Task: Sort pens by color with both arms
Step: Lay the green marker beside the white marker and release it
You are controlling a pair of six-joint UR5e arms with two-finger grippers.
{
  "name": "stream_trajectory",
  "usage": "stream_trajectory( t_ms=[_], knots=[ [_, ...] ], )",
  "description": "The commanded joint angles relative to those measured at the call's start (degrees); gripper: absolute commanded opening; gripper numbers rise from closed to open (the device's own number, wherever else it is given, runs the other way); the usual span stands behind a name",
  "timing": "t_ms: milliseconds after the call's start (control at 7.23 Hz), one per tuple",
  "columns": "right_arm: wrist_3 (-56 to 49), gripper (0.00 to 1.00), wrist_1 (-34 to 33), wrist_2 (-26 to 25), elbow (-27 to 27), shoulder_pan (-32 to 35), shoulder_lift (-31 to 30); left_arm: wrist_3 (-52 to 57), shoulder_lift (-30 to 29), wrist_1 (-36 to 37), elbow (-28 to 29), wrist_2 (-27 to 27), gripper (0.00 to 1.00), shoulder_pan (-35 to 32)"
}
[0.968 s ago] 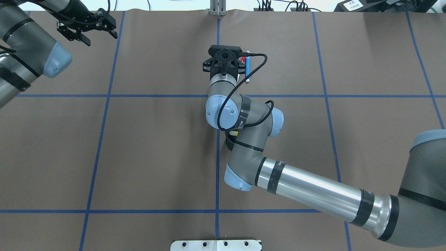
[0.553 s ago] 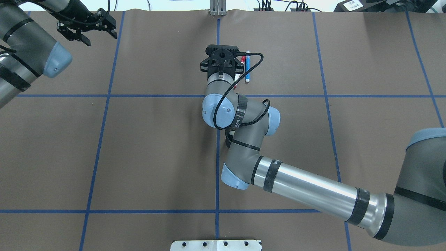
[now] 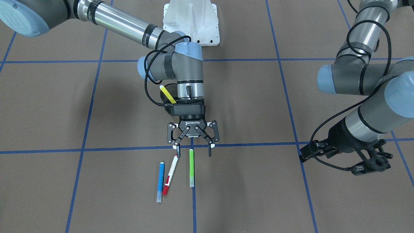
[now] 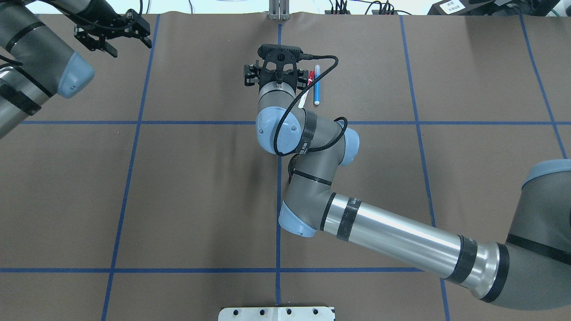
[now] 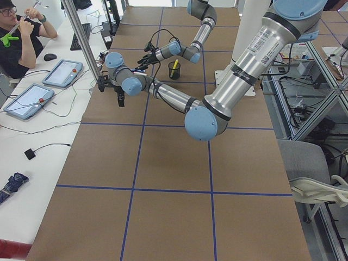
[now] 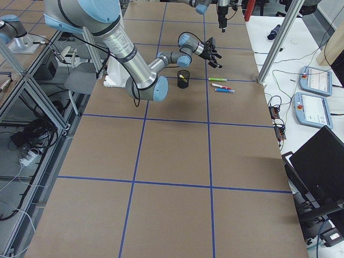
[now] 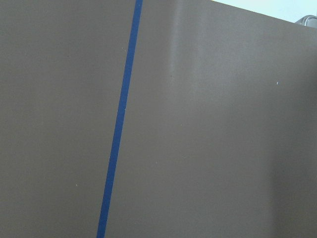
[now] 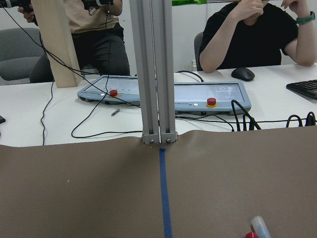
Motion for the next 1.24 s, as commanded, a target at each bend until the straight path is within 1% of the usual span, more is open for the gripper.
stream_trajectory(
  t_ms=[0, 138, 277, 415, 553, 692, 830, 968, 1107],
  knots=[
    [0.3, 1.0, -0.1, 11.4, 5.8, 4.9, -0.9, -1.4, -2.7, 0.9, 0.4, 0.1, 1.0, 0.1],
    [0.2, 1.0, -0.2, 16.0, 9.2, 7.7, -3.6, -2.2, -5.3, 4.6, 0.4, 0.0, 1.0, 0.2],
    [0.2, 1.0, -0.3, 22.0, 13.0, 10.9, -7.4, -2.3, -9.3, 11.9, 0.3, -0.3, 1.0, 0.3],
    [0.2, 1.0, -0.5, 29.5, 14.6, 14.8, -9.6, -2.4, -13.7, 20.2, 0.2, -0.7, 1.0, 1.0],
    [0.2, 1.0, -0.6, 38.7, 15.1, 19.5, -11.9, -5.7, -16.0, 24.3, -0.1, -0.7, 1.0, 2.8],
    [0.1, 1.0, -1.9, 46.5, 15.1, 24.0, -13.4, -9.1, -16.3, 24.4, -0.2, -2.5, 1.0, 5.2],
    [0.1, 1.0, -6.8, 54.5, 15.1, 28.4, -13.1, -14.2, -17.1, 24.6, 0.3, -7.4, 1.0, 6.3],
    [-0.7, 1.0, -14.5, 62.5, 15.1, 32.4, -12.7, -19.7, -18.1, 24.5, 0.1, -12.2, 1.0, 6.6],
    [-5.4, 1.0, -17.1, 66.0, 15.2, 34.5, -12.8, -27.6, -19.0, 24.3, -0.1, -11.6, 1.0, 9.7]
  ],
)
